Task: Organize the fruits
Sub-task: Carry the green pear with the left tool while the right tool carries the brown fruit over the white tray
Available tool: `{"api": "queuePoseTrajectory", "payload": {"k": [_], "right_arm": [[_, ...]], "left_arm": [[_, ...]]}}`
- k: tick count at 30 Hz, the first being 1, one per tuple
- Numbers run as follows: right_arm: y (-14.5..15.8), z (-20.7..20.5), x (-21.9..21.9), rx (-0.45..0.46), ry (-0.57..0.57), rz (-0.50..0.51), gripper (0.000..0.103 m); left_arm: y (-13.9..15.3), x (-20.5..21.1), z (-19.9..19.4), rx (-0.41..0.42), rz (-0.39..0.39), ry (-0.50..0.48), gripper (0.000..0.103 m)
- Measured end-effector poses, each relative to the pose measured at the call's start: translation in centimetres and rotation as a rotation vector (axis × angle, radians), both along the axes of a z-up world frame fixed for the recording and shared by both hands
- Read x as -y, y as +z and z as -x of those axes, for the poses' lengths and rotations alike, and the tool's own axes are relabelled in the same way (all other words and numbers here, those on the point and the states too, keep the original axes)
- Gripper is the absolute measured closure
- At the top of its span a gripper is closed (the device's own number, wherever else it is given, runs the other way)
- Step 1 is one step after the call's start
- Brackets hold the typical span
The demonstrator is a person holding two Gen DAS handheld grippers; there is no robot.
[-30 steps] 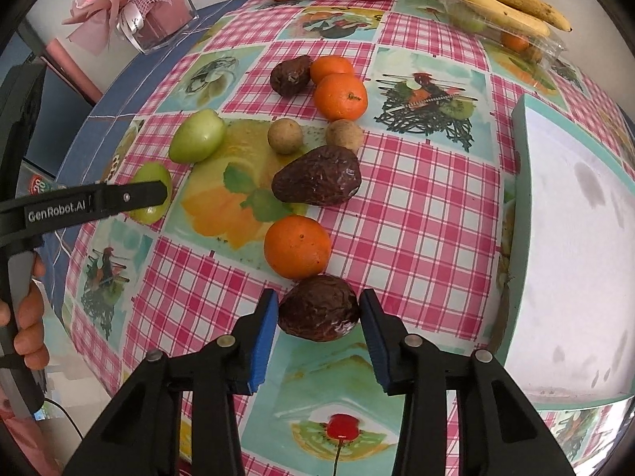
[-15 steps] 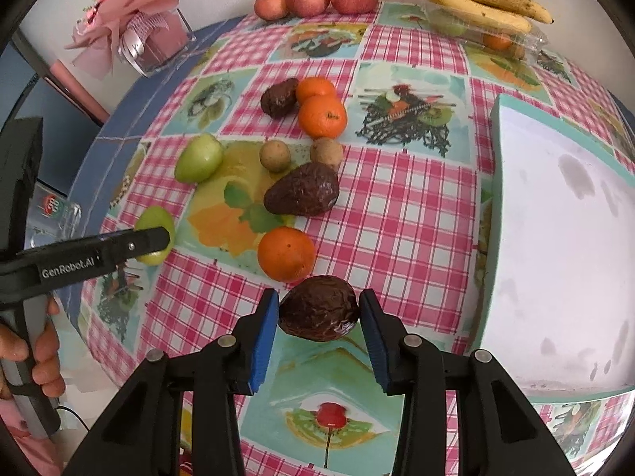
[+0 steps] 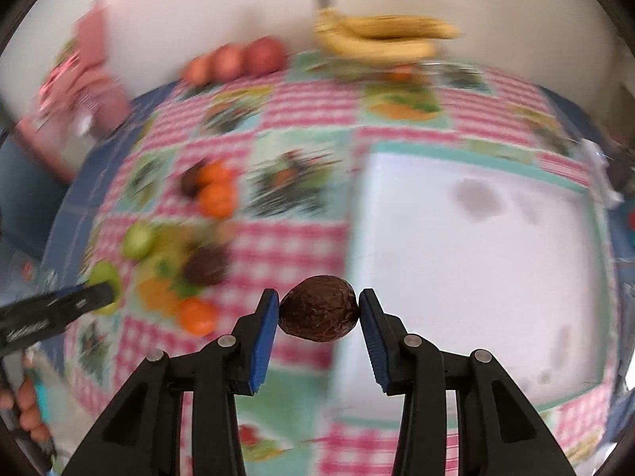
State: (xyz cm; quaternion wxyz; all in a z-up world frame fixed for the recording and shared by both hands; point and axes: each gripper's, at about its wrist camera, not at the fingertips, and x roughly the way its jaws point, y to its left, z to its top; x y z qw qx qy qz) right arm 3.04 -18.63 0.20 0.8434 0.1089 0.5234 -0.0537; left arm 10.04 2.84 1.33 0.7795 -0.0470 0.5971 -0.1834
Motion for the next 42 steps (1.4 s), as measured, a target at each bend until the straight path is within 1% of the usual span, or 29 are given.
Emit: {"api": "queuePoseTrajectory", "payload": {"k": [3,5,9,13,17,22,27,30,33,36,39,42], "right_arm": [[0.2,0.4,3.4,-0.004,-0.095,0.011,0.060],[0.3,0.6,5.4,-0.004,-0.147,0.015,0.060],[0.8,0.9,8.3,0.010,-0.206,0.017,0.060],[1.4,0.9,10.5,0.018,-0.241,0.037,0.060],[2.0,1.0,12.5,0.030,-0.281,0.062,0.060],[2.6,0.8,14.4,0.040,-0.319,0.086,0.060],[2.7,0.3,15.0,0.039,-0.321,0.099,0.060],[2.5,0.0,15.3,0.037,-0.321,0.099,0.060],[1.5,-0.5,15.6,0.024,-0.315,0.082,0.060],[-0.2,-0.8,16.0,-0.020,-0.321,0.066,0.059],[-1.7,-0.8,16.5,-0.067,-0.333,0.061,0.060],[-2.5,-0.7,16.8,-0.088,-0.343,0.060,0.059]], "left_arm": [[0.6,3.5,0.0,0.003,0.020,-0.039,0.061],[0.8,5.8,-0.1,-0.003,0.051,-0.057,0.061],[1.3,10.6,0.0,-0.007,0.093,-0.098,0.061],[1.3,14.0,0.0,-0.003,0.101,-0.119,0.061],[1.2,17.3,0.0,0.005,0.082,-0.147,0.061],[1.0,19.8,-0.5,0.019,0.067,-0.154,0.061],[0.5,21.6,-0.7,0.036,0.050,-0.161,0.061],[-0.4,22.3,-0.7,0.037,0.032,-0.171,0.061],[-2.0,22.7,-0.6,0.005,0.019,-0.180,0.061],[-3.4,23.3,-0.3,-0.016,-0.014,-0.193,0.061],[-4.1,23.9,0.2,-0.019,-0.032,-0.209,0.061],[-4.5,24.3,0.5,-0.024,-0.038,-0.223,0.061]]}}
